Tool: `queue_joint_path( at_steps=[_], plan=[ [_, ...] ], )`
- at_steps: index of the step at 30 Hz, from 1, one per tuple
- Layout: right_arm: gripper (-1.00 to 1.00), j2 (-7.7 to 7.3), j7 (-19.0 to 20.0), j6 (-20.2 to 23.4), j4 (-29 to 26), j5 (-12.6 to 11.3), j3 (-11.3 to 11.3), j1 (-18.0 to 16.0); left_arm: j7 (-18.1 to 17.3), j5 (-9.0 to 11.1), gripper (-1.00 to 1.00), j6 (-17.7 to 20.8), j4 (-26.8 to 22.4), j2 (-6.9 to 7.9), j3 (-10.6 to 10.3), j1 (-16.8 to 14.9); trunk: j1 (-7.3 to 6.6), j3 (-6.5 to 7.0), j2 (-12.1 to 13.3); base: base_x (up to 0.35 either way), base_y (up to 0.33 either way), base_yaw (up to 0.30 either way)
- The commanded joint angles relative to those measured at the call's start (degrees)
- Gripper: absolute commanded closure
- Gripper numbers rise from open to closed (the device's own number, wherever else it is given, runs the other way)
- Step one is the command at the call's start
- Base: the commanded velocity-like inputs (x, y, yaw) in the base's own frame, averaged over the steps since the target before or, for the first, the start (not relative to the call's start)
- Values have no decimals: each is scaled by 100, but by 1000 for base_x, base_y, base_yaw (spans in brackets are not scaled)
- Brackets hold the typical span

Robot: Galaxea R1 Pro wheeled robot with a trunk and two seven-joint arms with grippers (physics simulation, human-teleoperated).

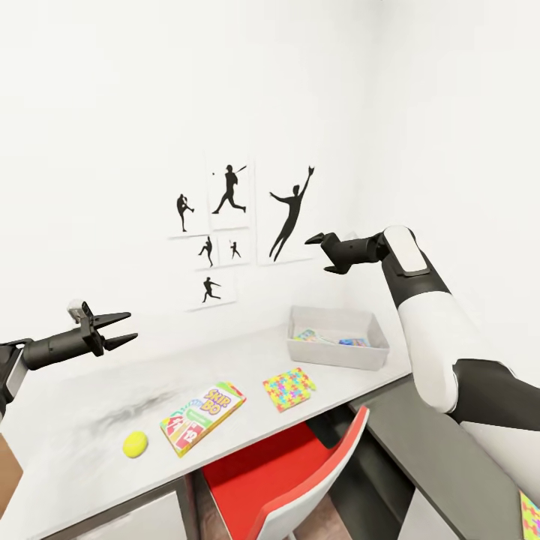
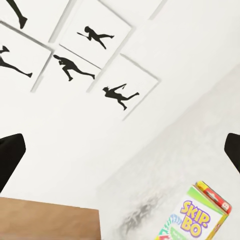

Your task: Put all the toys in the child's room - the three board games (two on the bed and one on the table), the two jigsaw puzzles on the table, and the tennis ball on the table - inside the toy box on the table in the child's room.

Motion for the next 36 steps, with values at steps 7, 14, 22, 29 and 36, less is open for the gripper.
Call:
queue_joint_path(
  at_steps=[7, 14, 22, 29, 36],
  plan=[
    [-100, 7, -60, 13, -4, -51, -31, -3, -26, -7, -100, 60, 1, 1, 1, -1, 2, 12, -4, -39, 114, -152],
    [-100, 7, -60, 13, -4, -51, -31, -4, -26, -7, -100, 60, 1, 6, 5, -1, 2, 35, -4, -126, 228, -258],
    [-100, 7, -60, 13, -4, -51, -36, -4, -26, -13, -100, 60, 1, 9, 8, -1, 2, 63, -4, -225, 200, -270],
    [-100, 7, -60, 13, -4, -51, -36, -4, -26, -12, -100, 60, 1, 24, 6, 1, 2, 88, -4, -249, 119, -272],
    [-100, 7, -60, 13, -4, -51, -36, -4, -26, -8, -100, 60, 3, 98, 2, 7, 2, 113, -4, -156, 22, -272]
  ],
)
